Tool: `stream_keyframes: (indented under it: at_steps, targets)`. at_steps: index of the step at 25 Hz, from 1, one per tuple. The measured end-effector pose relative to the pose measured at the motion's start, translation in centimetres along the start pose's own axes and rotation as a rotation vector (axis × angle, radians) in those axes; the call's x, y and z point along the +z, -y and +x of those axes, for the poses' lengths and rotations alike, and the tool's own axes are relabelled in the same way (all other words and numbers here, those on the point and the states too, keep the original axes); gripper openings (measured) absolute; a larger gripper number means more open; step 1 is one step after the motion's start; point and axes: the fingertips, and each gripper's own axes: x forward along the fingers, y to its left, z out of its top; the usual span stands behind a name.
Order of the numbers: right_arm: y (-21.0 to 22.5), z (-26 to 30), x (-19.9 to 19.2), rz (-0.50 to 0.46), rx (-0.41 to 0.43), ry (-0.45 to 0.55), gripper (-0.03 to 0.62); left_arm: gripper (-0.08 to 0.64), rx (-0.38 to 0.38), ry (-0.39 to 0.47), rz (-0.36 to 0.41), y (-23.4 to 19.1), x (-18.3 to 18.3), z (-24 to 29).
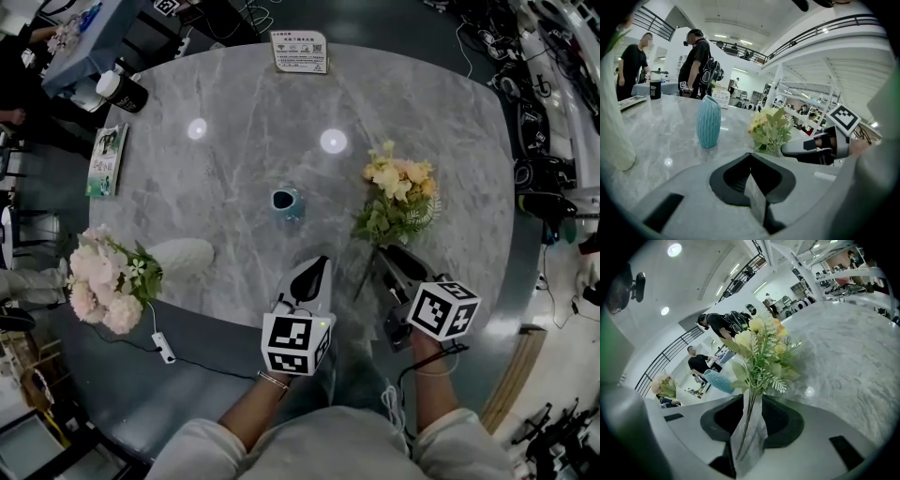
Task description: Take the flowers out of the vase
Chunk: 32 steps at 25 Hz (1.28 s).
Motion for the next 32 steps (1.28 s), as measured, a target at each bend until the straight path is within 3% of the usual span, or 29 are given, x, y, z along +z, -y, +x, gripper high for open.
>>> stream_keyframes:
  at_steps: [5,11,24,32]
  targets:
    - [-0.8,-1.6,0.5,-0.024,-0.017,0.023,0.092,0.009,-0.002,0.03,0.003,0.8,1.2,-1.3]
    - [-2.9,-3.7,1.8,-0.175,-0.069,0.063,0.091,0.009,0.004,0.084,0.009,1.4,2.9,-3.5]
    - [-11.5,-7.3,4.0,-0.29,-0.003,0.147,0.029,0.009,0.074,0.241,-0.008,1.3,7.3,-11.2]
    - [-18.4,-7.8,5.8,-0.401,0.099,0.232,0.014,0.009,0.121,0.375,-0.035,-0.1,10.9,-16.1]
